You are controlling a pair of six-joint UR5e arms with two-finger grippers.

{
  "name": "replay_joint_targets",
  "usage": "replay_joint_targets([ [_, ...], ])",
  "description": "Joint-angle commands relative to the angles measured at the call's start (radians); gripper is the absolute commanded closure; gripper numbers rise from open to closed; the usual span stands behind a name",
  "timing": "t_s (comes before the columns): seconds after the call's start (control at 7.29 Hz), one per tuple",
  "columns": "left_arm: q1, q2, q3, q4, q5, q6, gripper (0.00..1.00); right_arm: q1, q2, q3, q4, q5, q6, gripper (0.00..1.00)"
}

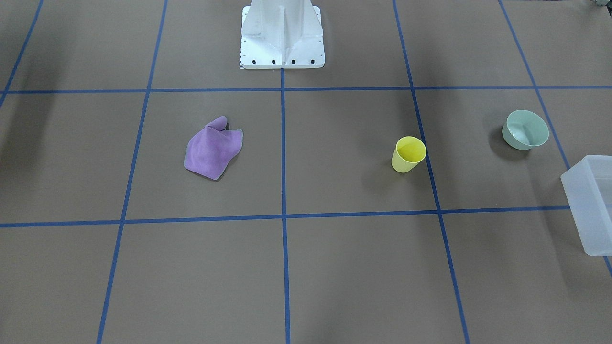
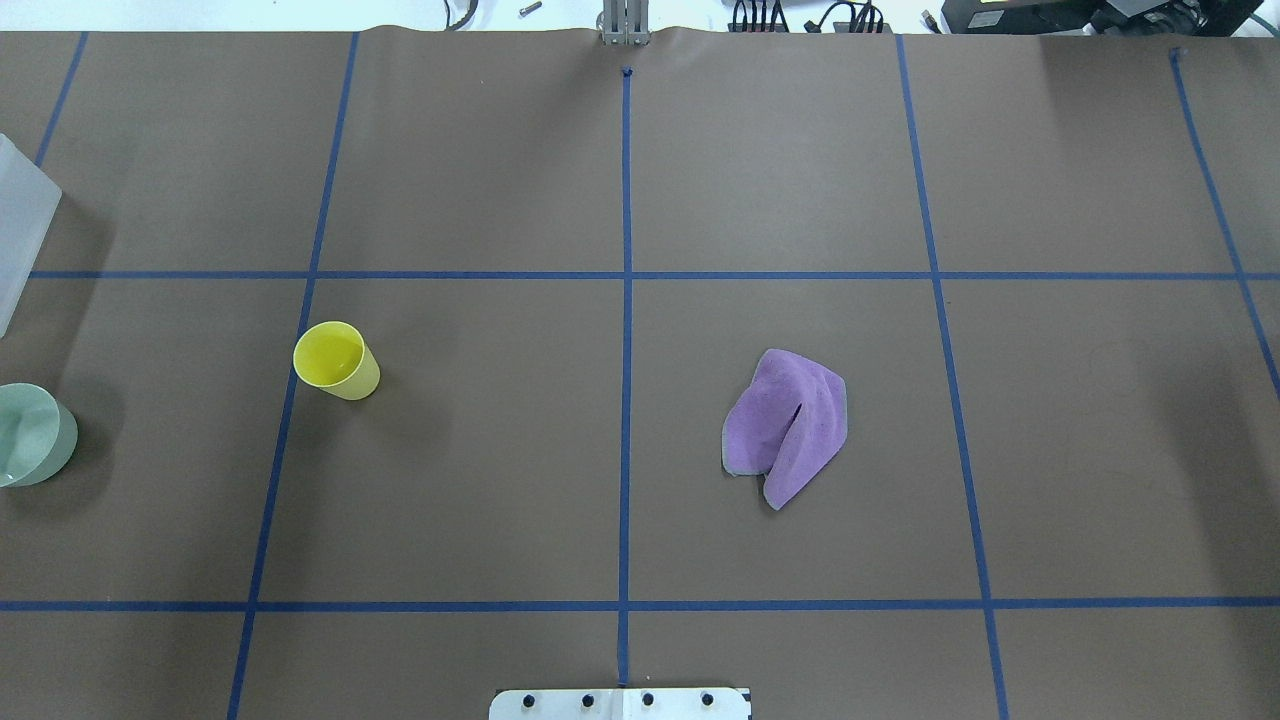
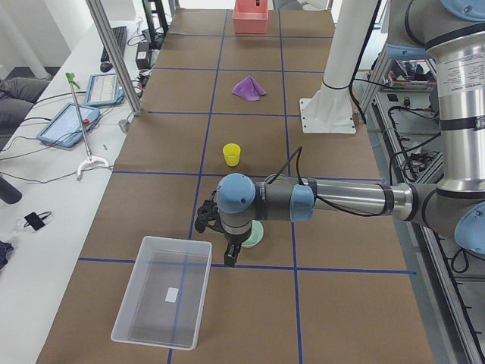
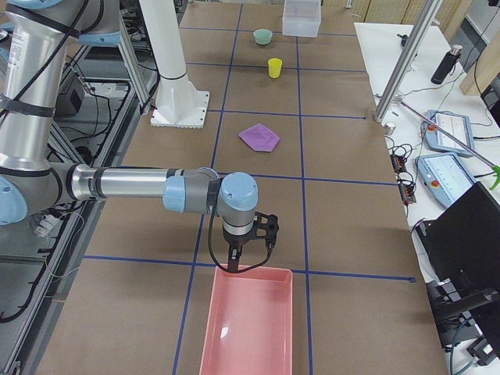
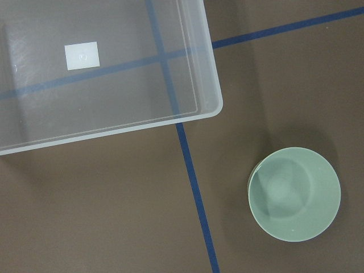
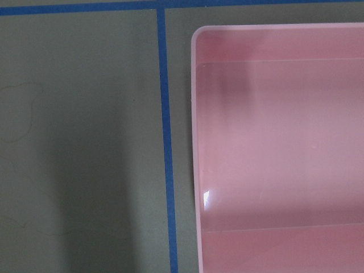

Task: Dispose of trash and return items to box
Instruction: 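Grasp the pale green bowl with the left gripper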

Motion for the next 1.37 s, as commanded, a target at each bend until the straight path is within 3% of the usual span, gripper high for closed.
replay_joint_targets([
  [0.0,0.000,0.011,-0.019,0.000,0.009,-0.002,0.01,0.000,0.000,0.003,0.000,0.002,-0.001,0.00],
  [0.69,-0.002,-0.003,-0.082,-0.029,0.004,-0.002,0.01,0.000,0.032,0.043,0.003,0.033,0.003,0.00],
  [0.82,-0.002,-0.005,-0.081,-0.119,-0.002,-0.005,0.01,0.000,0.060,0.093,0.005,0.031,0.002,0.00],
  [0.96,0.003,-0.047,-0.035,-0.303,0.005,-0.011,0.01,-0.001,0.074,0.126,0.008,0.031,-0.003,0.00],
  [1.1,0.002,-0.073,0.058,-0.445,-0.007,-0.011,0.01,-0.004,0.077,0.138,0.088,0.036,0.011,0.00],
  [1.23,0.000,-0.042,0.061,-0.515,-0.010,-0.005,0.01,-0.014,0.077,0.137,0.131,0.038,0.031,0.00],
])
